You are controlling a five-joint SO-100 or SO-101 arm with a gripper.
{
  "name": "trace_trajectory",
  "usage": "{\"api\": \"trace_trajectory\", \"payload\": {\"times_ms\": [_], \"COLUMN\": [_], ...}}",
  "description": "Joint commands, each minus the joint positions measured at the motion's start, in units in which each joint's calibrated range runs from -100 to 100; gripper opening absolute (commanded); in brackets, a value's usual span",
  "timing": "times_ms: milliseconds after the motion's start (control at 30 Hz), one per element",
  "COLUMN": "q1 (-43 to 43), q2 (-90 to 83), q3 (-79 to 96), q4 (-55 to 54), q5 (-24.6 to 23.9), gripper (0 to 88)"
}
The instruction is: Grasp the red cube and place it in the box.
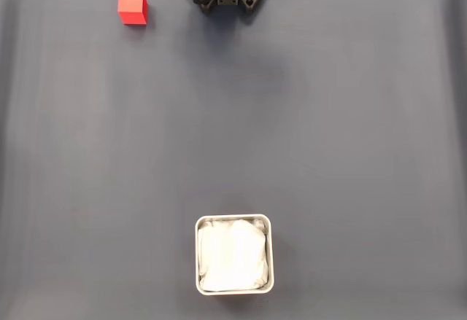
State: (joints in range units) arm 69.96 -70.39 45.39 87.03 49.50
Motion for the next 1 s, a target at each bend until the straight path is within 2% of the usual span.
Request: {"api": "trace_trajectory", "payload": {"times_ms": [0, 967], "q1": [2.13, 3.62], "q2": [-1.45, 1.41], "q3": [2.33, 16.93], "q4": [-0.23, -10.31], "q5": [1.42, 1.17], "gripper": [10.6, 20.9]}}
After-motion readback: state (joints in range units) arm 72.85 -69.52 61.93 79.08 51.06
